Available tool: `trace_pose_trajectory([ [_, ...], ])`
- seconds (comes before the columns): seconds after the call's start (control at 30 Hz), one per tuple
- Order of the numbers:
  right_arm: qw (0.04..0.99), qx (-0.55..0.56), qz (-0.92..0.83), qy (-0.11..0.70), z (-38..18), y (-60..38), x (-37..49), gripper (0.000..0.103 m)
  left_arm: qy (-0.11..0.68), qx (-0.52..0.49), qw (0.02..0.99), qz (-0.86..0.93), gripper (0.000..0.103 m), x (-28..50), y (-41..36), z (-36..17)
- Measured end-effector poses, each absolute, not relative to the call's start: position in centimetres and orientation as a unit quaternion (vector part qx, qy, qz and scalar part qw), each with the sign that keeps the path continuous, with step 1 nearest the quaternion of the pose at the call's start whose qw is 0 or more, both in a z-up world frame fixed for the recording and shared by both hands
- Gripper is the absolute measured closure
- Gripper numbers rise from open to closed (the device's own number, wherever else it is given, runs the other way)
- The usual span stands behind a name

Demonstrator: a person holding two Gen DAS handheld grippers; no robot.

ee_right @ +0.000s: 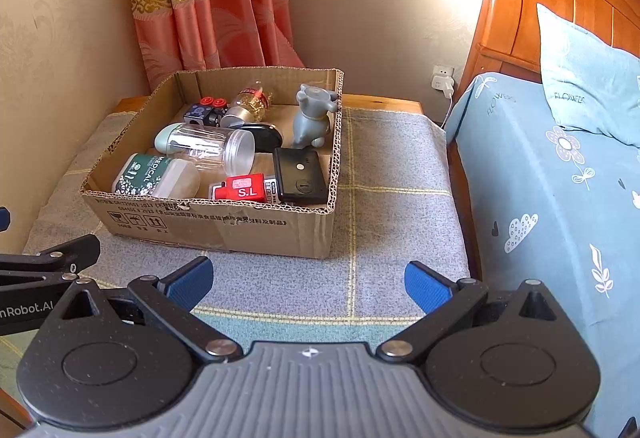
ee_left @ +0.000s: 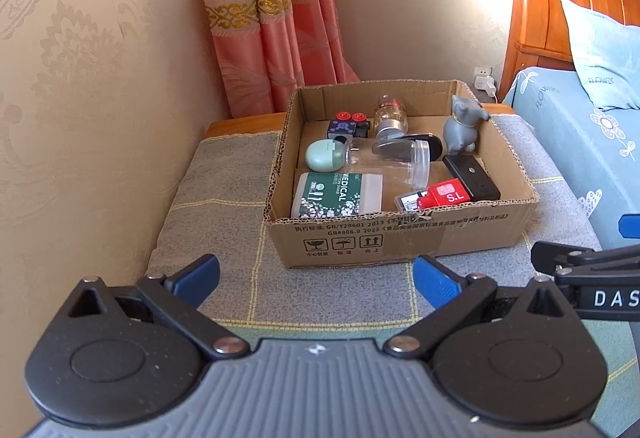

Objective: Organize rigid objects

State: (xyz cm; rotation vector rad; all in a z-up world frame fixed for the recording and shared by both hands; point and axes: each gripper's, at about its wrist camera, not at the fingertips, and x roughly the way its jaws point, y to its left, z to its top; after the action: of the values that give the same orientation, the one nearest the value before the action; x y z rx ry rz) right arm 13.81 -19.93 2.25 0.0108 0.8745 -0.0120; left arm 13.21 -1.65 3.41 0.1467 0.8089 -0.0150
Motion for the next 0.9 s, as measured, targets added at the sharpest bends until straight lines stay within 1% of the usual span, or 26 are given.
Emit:
trace_pose_trajectory([
  [0.9, 0.912, 0.016, -0.003, 0.411, 2.6, -20.8, 12.8, 0.0, 0.386, 0.084, 0.919, 0.004, 0.001, 12.1, -2.8, 4.0],
])
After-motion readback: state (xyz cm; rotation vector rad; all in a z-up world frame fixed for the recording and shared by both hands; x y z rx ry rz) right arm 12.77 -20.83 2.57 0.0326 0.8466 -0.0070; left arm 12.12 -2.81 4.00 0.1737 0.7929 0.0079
